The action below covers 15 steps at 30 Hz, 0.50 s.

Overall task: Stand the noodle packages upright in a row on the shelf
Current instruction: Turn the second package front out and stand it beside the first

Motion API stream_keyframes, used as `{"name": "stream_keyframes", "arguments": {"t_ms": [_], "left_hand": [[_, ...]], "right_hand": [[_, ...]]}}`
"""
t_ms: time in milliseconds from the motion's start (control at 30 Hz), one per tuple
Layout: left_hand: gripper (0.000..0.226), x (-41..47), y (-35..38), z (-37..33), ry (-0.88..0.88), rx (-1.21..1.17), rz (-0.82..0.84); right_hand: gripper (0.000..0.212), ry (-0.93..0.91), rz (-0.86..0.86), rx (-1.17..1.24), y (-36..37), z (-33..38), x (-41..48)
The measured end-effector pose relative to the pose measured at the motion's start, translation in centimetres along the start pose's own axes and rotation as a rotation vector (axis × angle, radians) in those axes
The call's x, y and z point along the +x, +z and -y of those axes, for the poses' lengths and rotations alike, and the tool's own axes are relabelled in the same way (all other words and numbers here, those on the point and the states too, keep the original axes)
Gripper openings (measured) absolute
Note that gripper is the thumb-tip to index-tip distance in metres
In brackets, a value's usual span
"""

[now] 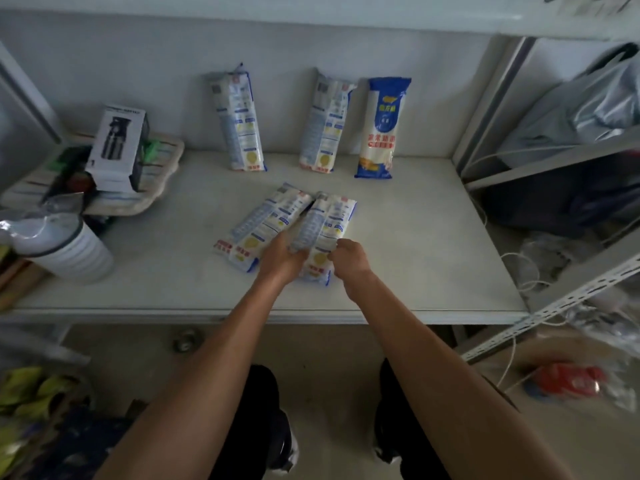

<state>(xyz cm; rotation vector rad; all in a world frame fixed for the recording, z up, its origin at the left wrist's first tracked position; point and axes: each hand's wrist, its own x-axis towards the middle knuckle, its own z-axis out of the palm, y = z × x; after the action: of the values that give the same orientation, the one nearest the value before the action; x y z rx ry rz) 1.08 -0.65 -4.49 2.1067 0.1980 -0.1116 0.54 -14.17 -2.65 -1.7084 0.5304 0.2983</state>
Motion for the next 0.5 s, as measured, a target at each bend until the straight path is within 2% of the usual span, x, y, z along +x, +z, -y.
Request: {"name": "stream_keyframes", "arguments": {"t_ms": [100,267,367,433,500], "left_hand": [[0.017,0.3,-0.3,0.0,-0.102,-0.161,0.063],[0.007,0.1,-0.8,-0.5,-0.242,-0.288,0.122],[0.003,0.2,-0.9,-1.2,-0.266,-0.393,0.086],[0.004,-0.2,-1.1,-1.9,-0.261,-0.486,0.034],[0.007,-0.7,-1.3,-2.6,-0.245,-0.610,0.026]], "right_hand": [[0.044,0.032,0.017,0.183,-0.1,-0.3,0.4],[0.043,-0.026,0.080,0.114,-1.2,-0.8,1.7],[0.055,-0.082,0.097,0.033,-2.4,-1.3,2.5],[0.064,-0.323,0.042,-0.225,-3.2,-1.7,3.1],[0.075,-0.665,-0.081,-0.594,-3.8,-2.5,3.5]]}}
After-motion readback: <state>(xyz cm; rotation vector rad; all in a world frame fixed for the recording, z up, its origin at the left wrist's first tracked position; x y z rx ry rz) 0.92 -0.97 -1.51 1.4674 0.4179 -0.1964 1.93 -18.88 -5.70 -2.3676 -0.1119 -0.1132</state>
